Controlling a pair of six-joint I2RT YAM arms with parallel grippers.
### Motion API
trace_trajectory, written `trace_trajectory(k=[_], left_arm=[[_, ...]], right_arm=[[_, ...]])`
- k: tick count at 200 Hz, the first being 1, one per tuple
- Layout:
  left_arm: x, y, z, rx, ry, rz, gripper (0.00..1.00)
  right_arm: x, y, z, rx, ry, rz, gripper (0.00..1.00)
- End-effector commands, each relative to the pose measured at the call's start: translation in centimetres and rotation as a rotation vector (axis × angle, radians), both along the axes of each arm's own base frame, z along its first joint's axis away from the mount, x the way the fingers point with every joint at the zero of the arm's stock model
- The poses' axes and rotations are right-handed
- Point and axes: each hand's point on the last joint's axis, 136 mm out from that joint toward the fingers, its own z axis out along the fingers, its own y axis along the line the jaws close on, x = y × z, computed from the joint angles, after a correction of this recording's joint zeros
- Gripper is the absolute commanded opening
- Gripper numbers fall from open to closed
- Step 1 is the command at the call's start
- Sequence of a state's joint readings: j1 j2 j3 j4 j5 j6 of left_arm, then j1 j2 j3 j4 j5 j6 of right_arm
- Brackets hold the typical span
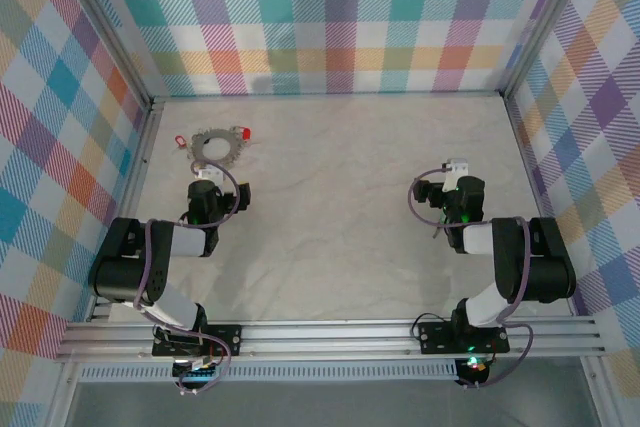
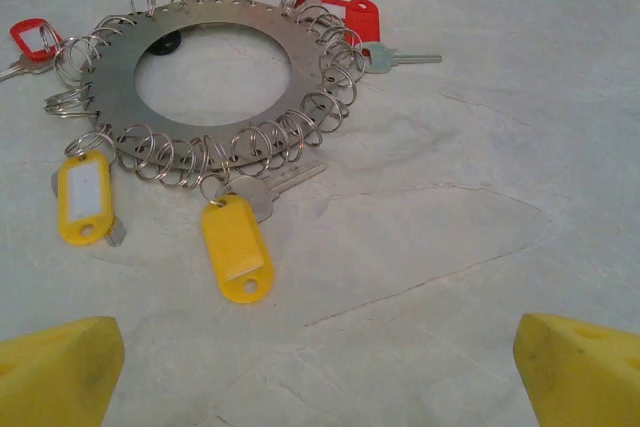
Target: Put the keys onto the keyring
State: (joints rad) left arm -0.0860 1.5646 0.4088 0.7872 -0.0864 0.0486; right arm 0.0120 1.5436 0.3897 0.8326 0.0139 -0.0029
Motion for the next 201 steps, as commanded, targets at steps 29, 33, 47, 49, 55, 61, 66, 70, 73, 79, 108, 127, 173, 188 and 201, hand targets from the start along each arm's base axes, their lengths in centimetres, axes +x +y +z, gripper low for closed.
trace_trajectory(k=[29, 33, 47, 49, 55, 61, 66, 70, 73, 79, 108, 127, 173, 188, 201], left_arm=[[0.68, 0.32, 0.78, -0.017, -0.023, 0.005, 1.0], [0.68, 0.33, 0.79, -0.016, -0.024, 0.005, 1.0], [0.68, 0.33, 0.81, -0.017, -0.024, 0.005, 1.0], [0.68, 0.32, 0.82, -0.016, -0.024, 0.005, 1.0], [0.68, 0.32, 0.83, -0.017, -0.025, 0.005, 1.0], [0.69, 0.32, 0.82, -0.017, -0.024, 0.005, 1.0], [0.68, 0.31, 0.8, -0.016, -0.024, 0.005, 1.0], [0.7, 0.33, 0.85, -0.016, -0.025, 0.005, 1.0], [0.7, 0.29, 0.84, -0.017, -0.025, 0.004, 1.0], [0.68, 0.32, 0.79, -0.017, -0.024, 0.005, 1.0], [0.69, 0.33, 0.84, -0.017, -0.025, 0.005, 1.0], [0.68, 0.32, 0.78, -0.017, -0.024, 0.005, 1.0], [0.62, 0.34, 0.72, -0.016, -0.022, 0.005, 1.0], [0.66, 0.32, 0.8, -0.017, -0.024, 0.005, 1.0], [0.65, 0.33, 0.79, -0.017, -0.024, 0.005, 1.0]], right_arm=[[0.62, 0.04, 1.09, 0.02, -0.028, 0.002, 1.0], [0.62, 0.02, 1.1, 0.02, -0.028, 0.001, 1.0], [0.62, 0.06, 1.1, 0.02, -0.028, 0.003, 1.0], [0.62, 0.06, 1.1, 0.02, -0.028, 0.002, 1.0], [0.62, 0.07, 1.1, 0.02, -0.028, 0.002, 1.0], [0.61, 0.07, 1.09, 0.02, -0.028, 0.003, 1.0], [0.62, 0.04, 1.1, 0.02, -0.028, 0.002, 1.0], [0.61, 0.06, 1.09, 0.02, -0.028, 0.002, 1.0], [0.61, 0.07, 1.1, 0.02, -0.028, 0.003, 1.0], [0.61, 0.04, 1.09, 0.02, -0.028, 0.002, 1.0], [0.59, 0.05, 1.07, 0.021, -0.027, 0.002, 1.0], [0.58, 0.06, 1.05, 0.02, -0.027, 0.002, 1.0], [0.55, 0.42, 1.12, 0.022, -0.029, 0.024, 1.0], [0.49, 0.98, 1.2, 0.023, -0.029, 0.059, 1.0], [0.5, 1.0, 1.15, 0.023, -0.026, 0.06, 1.0]])
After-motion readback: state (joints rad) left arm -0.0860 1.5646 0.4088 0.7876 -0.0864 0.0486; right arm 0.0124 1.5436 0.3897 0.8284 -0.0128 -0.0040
